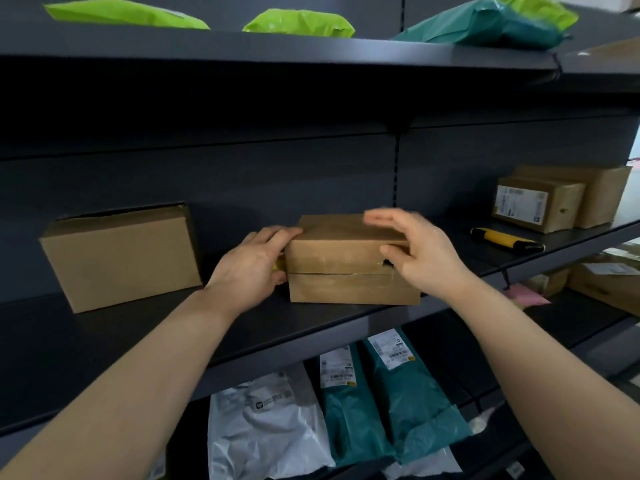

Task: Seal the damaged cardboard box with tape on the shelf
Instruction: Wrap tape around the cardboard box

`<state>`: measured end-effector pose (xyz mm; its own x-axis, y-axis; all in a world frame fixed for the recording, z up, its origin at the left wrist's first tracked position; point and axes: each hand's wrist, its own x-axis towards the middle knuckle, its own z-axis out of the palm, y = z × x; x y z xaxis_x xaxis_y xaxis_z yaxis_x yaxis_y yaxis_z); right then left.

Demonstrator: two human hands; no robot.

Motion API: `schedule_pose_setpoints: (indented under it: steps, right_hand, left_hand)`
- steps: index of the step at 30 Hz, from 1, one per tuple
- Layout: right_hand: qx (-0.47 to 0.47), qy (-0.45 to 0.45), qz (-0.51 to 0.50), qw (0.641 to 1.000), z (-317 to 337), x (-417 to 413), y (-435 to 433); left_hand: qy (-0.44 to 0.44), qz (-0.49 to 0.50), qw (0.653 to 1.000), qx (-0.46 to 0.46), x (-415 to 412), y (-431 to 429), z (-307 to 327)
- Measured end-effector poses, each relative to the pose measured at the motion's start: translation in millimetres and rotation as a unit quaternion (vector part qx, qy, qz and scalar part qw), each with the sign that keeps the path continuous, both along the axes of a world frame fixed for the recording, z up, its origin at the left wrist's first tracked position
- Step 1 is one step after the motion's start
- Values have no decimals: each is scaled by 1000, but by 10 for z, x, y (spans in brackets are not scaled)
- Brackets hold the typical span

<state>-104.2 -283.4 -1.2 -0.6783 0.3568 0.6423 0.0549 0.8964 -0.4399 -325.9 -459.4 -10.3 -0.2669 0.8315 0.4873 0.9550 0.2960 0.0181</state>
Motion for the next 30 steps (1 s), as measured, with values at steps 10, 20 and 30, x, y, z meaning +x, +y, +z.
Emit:
schedule_pose_setpoints:
  steps: [10,20,30]
  right_hand:
    - [-163,-1,55,985,-540,105,205]
    - [-112,-24,52,992,-483,193,453]
    - [-121,-49,18,991,-330,57,460]
  left_hand:
    - [174,-30,982,69,845,236,-325]
    - [224,2,959,-175,1062,470,-585]
    - [132,74,985,85,774,156,-272]
